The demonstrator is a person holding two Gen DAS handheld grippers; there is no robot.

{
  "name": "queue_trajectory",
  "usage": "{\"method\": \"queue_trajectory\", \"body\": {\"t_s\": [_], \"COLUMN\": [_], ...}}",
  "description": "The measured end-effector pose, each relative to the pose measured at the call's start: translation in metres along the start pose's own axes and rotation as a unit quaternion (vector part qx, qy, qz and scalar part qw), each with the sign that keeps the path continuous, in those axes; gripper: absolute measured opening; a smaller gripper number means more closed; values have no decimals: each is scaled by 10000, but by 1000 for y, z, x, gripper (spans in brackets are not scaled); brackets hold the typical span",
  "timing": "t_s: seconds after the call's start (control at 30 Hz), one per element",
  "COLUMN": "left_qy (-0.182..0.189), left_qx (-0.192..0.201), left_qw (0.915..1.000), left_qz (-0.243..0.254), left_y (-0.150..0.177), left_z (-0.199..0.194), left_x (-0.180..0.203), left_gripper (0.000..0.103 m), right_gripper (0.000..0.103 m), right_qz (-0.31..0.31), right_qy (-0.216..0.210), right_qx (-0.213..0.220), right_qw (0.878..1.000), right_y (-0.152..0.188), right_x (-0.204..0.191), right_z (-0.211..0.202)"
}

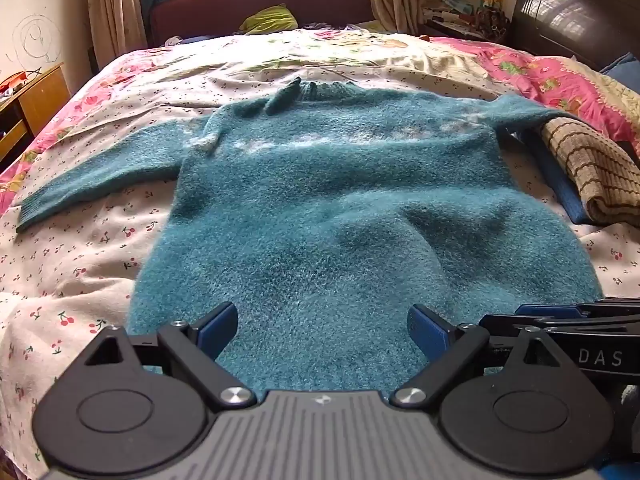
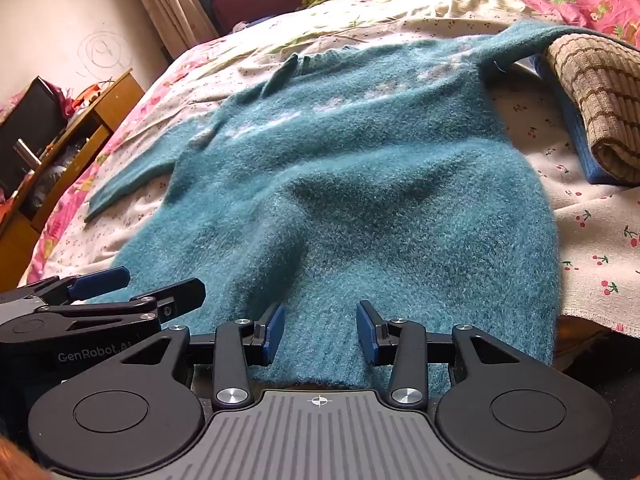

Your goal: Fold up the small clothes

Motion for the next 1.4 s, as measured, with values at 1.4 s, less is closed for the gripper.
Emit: {"method": "queue_trajectory", "body": {"t_s": [1.4], "left_qy": [58], "left_qx": [-248], "left_qw": [9996], "left_qz": [109], "left_y": [5], "left_z": [9], "left_x": [6], "left_gripper": [101], "right_gripper": [41], "right_qz": [20], "right_qy": [19], "right_qx": [-26], "right_qw": [10000], "right_y": [2], "right_x": [1], "right_z": [3]}}
Point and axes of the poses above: each gripper's, at about its wrist camera, not at the fingertips, and z roughly the way its jaws point, x to its right, y to its underside, the point moved 3 cm from there along z, roughly the way its jaws point, and after that the axes turned 13 degrees about -y, right-handed, at the moved point
